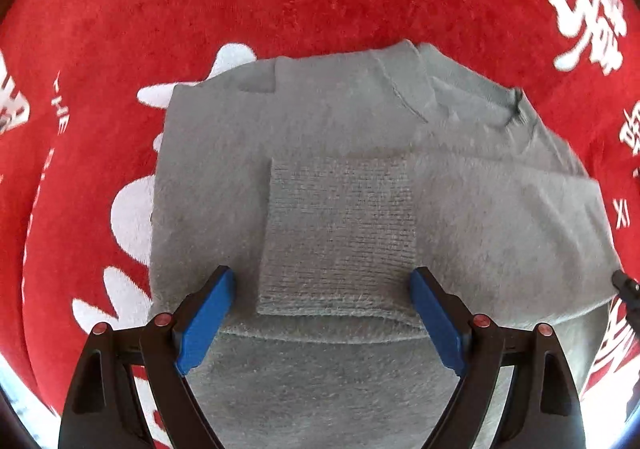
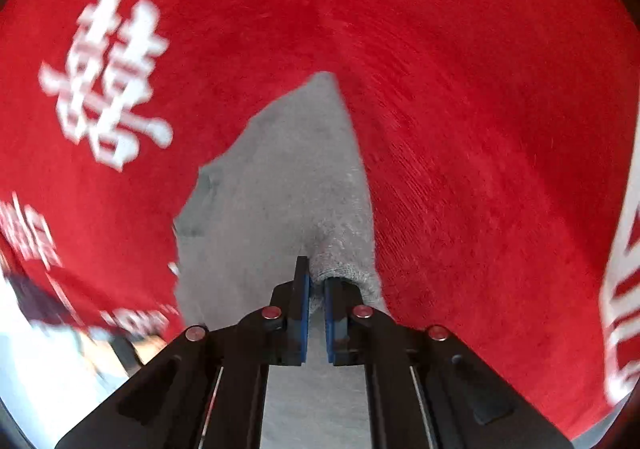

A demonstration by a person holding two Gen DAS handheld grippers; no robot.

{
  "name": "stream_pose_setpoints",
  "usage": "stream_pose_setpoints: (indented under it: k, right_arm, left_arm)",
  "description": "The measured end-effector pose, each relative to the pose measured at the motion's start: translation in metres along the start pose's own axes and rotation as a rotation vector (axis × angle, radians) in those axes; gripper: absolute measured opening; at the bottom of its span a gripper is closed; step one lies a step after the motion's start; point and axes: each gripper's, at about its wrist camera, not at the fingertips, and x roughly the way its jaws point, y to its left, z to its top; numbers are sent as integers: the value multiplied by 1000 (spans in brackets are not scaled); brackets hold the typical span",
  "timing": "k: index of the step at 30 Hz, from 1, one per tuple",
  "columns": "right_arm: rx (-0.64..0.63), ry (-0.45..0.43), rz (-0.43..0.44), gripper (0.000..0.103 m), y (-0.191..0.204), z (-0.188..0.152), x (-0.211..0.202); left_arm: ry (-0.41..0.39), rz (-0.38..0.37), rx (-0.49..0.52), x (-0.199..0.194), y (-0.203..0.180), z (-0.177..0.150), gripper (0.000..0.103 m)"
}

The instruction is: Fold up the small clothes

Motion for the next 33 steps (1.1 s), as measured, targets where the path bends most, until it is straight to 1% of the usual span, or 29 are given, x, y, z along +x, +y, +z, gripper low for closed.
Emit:
stream_pose_setpoints:
  k: [1,3,4,5,7,8,9,10,11,12,13,14,17,19,20,23,26,27,28,29,30,31,32,33]
  right_arm:
    - [-50,16,-60,7,2,1,5]
    - [-83,69,-120,7,-2,2,16]
    - [-81,70,-118,9,1,0,15]
    - [-78,67,-114,12,1,-1,14]
    - [-86,63,-142,14,7,-3,9]
    - [-98,58,-159,20,9,-4,6]
    - [-114,49,-170,22,12,-5,3]
    - [-138,36,-165,29,16,-6,-3]
    - [-157,27,-159,42,12,-5,-10]
    - [-171,18,-158,48,15,-2,-12]
    - [-178,8,-159,50,15,5,-13]
    - [-169,9,-149,50,14,15,-11]
    - [-136,15,-112,50,9,44,-1]
    - [-111,41,-85,50,6,60,14]
    - [-105,52,-73,50,1,63,13]
    - [-99,101,-54,50,-1,74,29]
    - [-106,113,-25,50,-1,77,32]
    - [-99,118,-18,50,-2,79,32]
    - [-89,122,-18,48,-2,81,34]
    - [-82,127,-25,30,-1,84,35]
    - [-82,142,-36,15,1,86,36]
    - [-104,139,-30,8,6,86,33]
    - [-143,129,-38,8,13,86,29]
    - [-177,125,-51,8,17,85,26]
  left_arm:
    - [-5,4,15,0,-1,-1,90]
    - [-8,6,28,0,-3,-2,90]
    - [0,0,22,-1,-1,-1,90]
    - [5,-3,17,-2,0,-1,90]
    - [11,-3,0,-7,3,-1,90]
    - [9,1,-9,-10,5,-1,90]
    - [5,-6,-21,-15,8,0,90]
    - [-4,-22,-32,-20,11,1,90]
    - [-16,-43,-45,-24,16,4,90]
    - [-23,-56,-55,-27,22,7,90]
    - [-27,-65,-66,-29,29,13,90]
    - [-27,-69,-75,-29,35,17,90]
    - [-37,-71,-131,-27,61,37,90]
    - [-37,-75,-170,-20,82,48,90]
    - [-27,-78,-191,-15,91,54,90]
    - [19,-117,-243,3,111,65,90]
    - [56,-117,-252,20,115,72,90]
    - [63,-114,-248,24,113,73,88]
    - [59,-95,-233,25,111,74,83]
    - [51,-78,-215,25,107,74,70]
    - [43,-74,-195,25,104,74,55]
    - [37,-84,-186,23,102,74,47]
    - [35,-82,-179,22,101,74,44]
    - [30,-71,-169,21,102,73,44]
